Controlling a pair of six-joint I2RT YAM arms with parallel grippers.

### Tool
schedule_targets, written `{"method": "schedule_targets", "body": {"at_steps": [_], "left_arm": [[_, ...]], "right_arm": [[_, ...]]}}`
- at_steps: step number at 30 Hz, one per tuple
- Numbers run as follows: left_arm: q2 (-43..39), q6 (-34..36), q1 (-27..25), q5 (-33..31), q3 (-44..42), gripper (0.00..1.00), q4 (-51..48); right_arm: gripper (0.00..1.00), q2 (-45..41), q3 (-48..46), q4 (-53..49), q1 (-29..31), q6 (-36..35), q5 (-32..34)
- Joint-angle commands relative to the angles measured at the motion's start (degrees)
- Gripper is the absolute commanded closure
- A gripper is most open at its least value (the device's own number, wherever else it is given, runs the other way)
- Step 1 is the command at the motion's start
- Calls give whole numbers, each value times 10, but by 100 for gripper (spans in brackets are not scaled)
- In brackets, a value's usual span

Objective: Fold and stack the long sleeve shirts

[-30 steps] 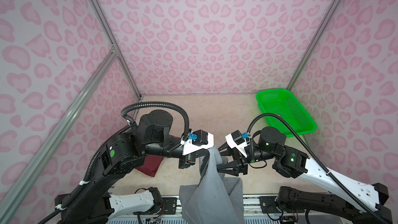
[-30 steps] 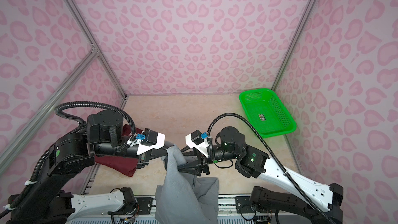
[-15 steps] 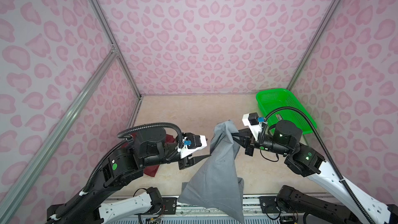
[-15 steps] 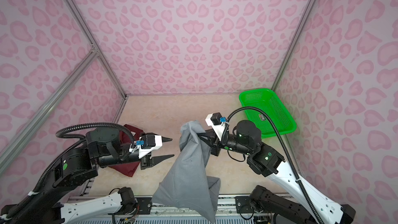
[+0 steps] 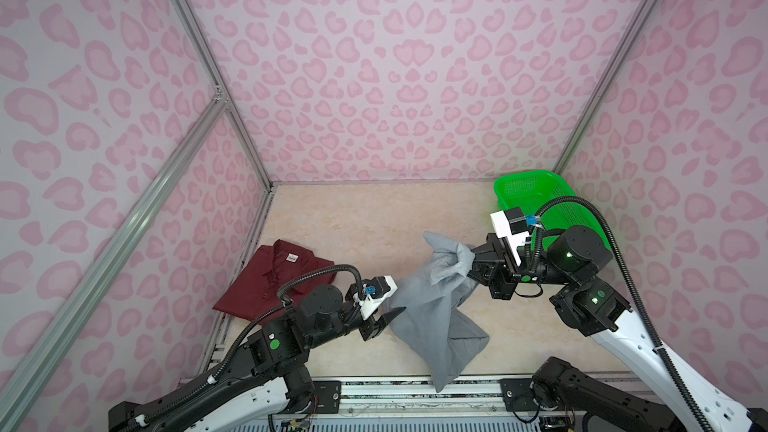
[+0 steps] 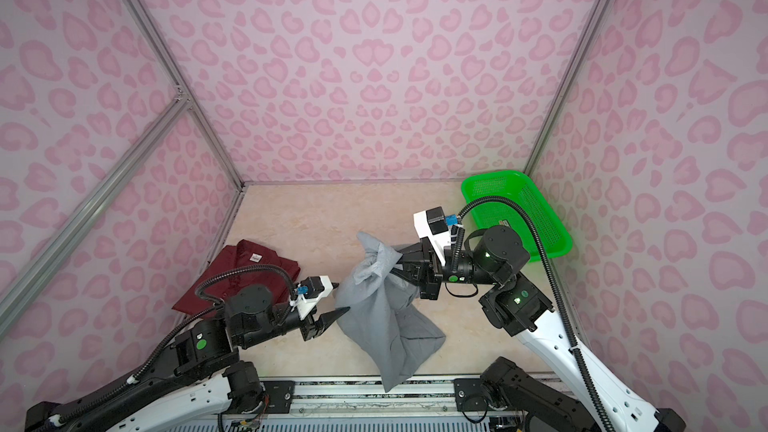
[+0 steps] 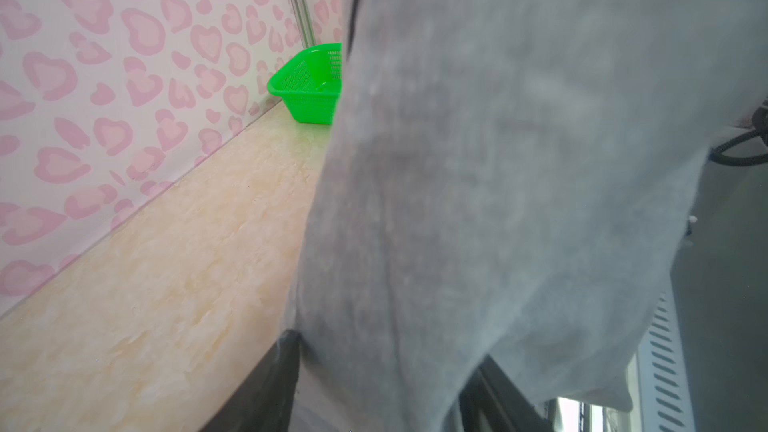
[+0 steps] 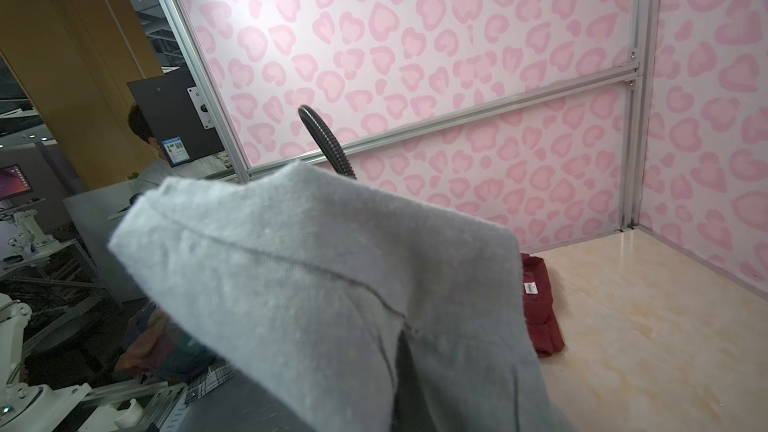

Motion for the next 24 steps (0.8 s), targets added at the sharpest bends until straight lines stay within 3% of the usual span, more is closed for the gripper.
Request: {"method": "schedule_targets", "body": {"at_steps": [1, 8, 10, 13, 15, 18, 21, 23, 24], "left_arm": [[-23, -52, 0, -14, -31, 37, 89], [-38, -108, 1, 3, -90, 45, 126], [-39, -121, 1, 4, -96, 49, 122], [-46, -144, 0, 5, -106, 55, 120], [-50, -162, -1, -1, -106, 61, 113], [-55, -196, -3, -18, -111, 71, 108], [-54, -230, -4, -32, -116, 74, 101], [-56, -252, -5, -42, -118, 74, 94], [-59, -260, -5, -45, -119, 74, 93]], "right_arm": [[100, 15, 24, 14, 0, 10, 20], [100, 127, 91, -166, 0, -24, 223], [100, 187, 123, -243, -1, -23, 311], [100, 259, 131, -285, -3, -22, 378], [99, 300, 111, -265, -12, -9, 379], [86, 356, 87, -221, -28, 16, 351], [65, 394, 96, -227, -41, 15, 339], [46, 399, 108, -258, -51, 5, 358], [43, 396, 106, -261, -55, 0, 363]]}}
